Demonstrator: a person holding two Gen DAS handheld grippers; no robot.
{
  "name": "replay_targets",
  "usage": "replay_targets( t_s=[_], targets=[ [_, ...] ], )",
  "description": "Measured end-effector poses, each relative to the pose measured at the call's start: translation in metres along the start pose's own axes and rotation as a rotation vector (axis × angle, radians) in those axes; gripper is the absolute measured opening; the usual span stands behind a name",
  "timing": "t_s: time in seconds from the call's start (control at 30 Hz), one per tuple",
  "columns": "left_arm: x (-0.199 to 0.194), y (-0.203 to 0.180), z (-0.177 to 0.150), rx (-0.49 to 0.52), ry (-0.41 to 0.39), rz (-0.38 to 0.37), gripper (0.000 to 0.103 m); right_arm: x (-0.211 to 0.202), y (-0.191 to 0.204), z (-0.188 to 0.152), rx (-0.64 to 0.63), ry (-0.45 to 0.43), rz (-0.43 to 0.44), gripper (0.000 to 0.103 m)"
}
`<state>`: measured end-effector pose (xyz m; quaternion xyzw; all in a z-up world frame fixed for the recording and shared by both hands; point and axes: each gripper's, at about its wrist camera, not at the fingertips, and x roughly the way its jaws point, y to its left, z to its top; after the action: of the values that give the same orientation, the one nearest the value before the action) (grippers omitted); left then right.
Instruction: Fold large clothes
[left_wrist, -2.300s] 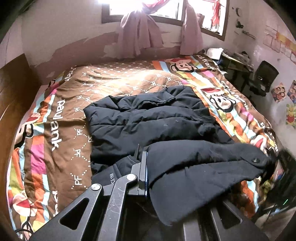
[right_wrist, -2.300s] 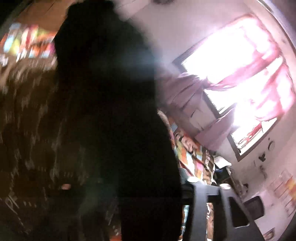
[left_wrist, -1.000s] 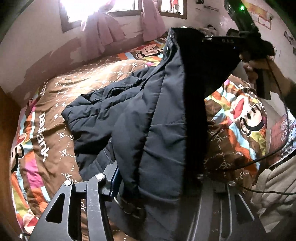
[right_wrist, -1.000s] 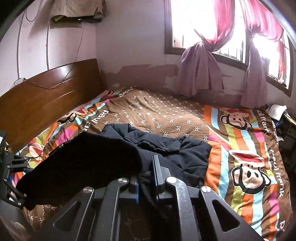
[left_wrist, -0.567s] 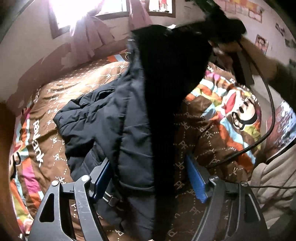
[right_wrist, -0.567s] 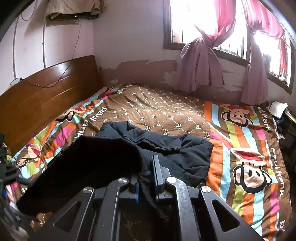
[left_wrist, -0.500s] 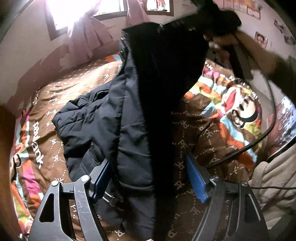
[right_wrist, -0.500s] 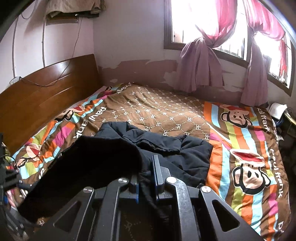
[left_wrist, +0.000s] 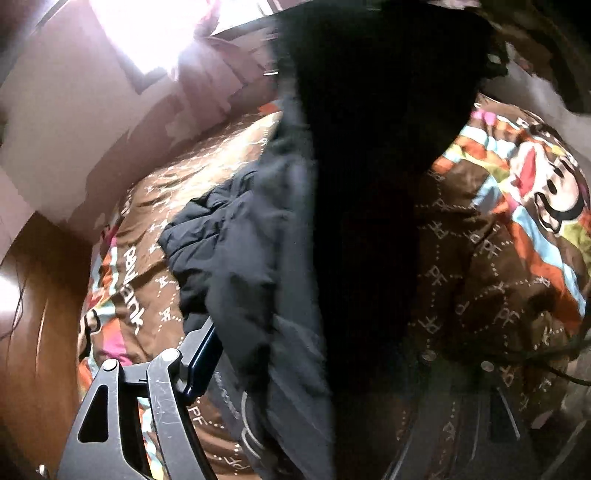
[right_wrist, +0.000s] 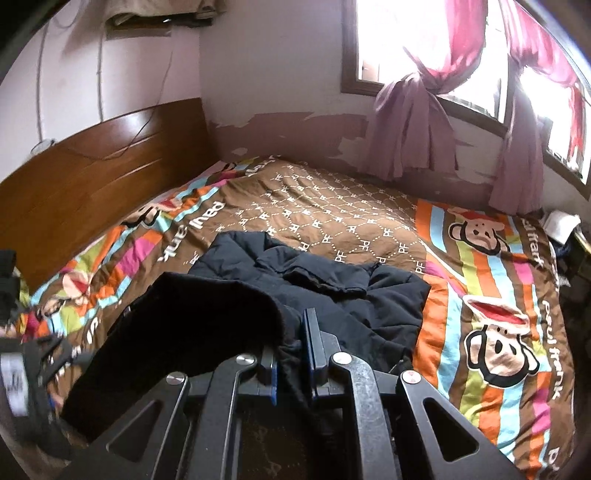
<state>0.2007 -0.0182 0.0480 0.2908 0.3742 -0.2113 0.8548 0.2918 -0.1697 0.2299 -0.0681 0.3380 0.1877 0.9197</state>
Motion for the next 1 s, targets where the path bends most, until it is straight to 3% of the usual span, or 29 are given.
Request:
replay_targets(
  t_s=[0.13, 0.27, 0.47, 0.63, 0.8, 1.0],
  targets=[
    [0.001, 0.0, -0.003, 0.012, -0.009, 0.05, 0.071, -0.014, 0.004, -0.012, -0.019, -0.007, 0.014, 0.011],
    [-0.002, -0.006, -0.006, 0.041, -0.019, 0.095, 0.043, -0.017, 0.006, -0.016, -0.015, -0.004, 0.017, 0.011],
    [-0.015, -0.002, -0.013, 0.022, -0.069, 0.197, 0.014, -0.026, 0.011, -0.028, -0.029, -0.018, 0.017, 0.011],
    [-0.046, 0.025, -0.014, -0.097, -0.184, 0.173, 0.008, -0.053, 0.024, -0.054, -0.102, -0.104, -0.027, 0.008],
    [-0.087, 0.036, -0.014, -0.118, -0.285, 0.155, 0.007, -0.092, 0.04, -0.076, -0.161, -0.191, -0.022, 0.006],
    [-0.126, 0.041, -0.011, -0.122, -0.253, 0.072, 0.007, -0.134, 0.056, -0.09, -0.2, -0.187, 0.025, 0.006]
  ],
)
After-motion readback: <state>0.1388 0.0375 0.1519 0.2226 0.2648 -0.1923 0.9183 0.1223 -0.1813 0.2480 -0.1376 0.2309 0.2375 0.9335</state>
